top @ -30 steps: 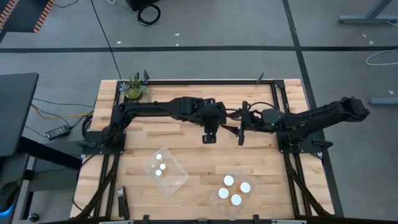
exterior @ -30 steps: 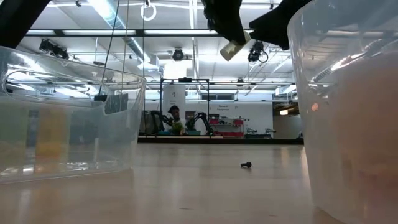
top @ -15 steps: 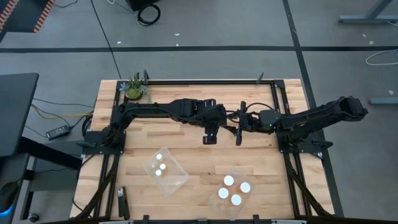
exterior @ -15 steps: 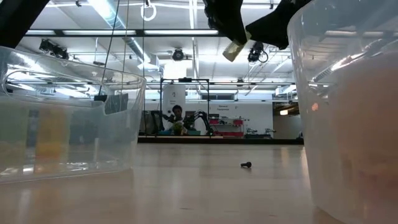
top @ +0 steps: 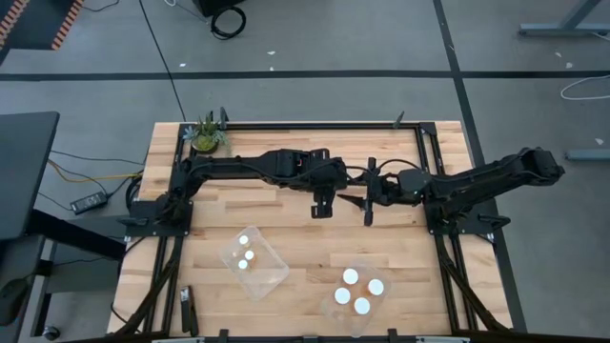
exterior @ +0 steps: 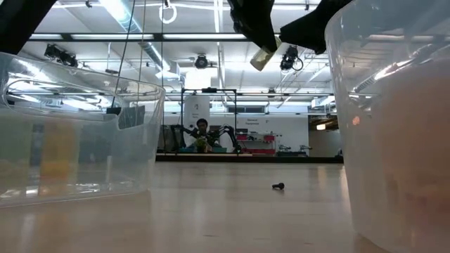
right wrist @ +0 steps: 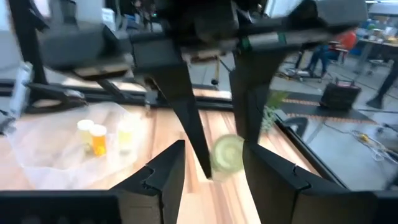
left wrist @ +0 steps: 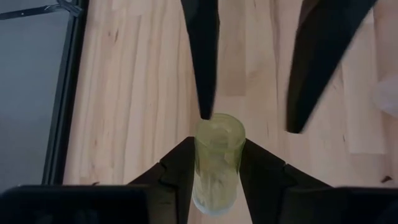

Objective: Pick and place medicine bottles into bin by pill shape (circle, oval)
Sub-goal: Adjust the small yellow pill bottle

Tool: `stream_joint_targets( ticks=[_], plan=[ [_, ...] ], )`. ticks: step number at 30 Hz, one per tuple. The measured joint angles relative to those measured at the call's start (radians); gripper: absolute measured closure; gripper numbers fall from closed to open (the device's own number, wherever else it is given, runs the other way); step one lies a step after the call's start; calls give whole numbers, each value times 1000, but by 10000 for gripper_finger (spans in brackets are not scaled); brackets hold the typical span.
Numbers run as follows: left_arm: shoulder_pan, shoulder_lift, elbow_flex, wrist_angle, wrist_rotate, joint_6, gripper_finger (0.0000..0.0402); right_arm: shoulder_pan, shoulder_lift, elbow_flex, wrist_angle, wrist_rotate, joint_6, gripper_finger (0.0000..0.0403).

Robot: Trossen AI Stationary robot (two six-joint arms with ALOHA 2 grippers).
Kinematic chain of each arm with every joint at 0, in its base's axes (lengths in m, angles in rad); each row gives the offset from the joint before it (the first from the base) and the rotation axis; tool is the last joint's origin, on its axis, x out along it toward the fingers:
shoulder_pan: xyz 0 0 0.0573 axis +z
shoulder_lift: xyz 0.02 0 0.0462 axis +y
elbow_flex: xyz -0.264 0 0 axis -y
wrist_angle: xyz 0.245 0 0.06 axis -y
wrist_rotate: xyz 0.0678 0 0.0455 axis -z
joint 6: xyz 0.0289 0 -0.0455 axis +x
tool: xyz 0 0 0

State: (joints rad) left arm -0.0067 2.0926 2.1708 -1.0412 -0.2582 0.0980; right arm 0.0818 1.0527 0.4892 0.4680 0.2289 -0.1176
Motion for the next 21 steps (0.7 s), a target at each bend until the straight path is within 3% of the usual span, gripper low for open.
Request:
stream_joint_targets(
  ticks=[13, 21],
  plan=[
    [28, -55, 1, 83, 0, -1, 288, -3, -21, 0, -72, 98, -9, 233],
    [24, -66, 2, 217, 34, 18, 285, -10, -21, -1, -51, 111, -4, 191]
  ],
)
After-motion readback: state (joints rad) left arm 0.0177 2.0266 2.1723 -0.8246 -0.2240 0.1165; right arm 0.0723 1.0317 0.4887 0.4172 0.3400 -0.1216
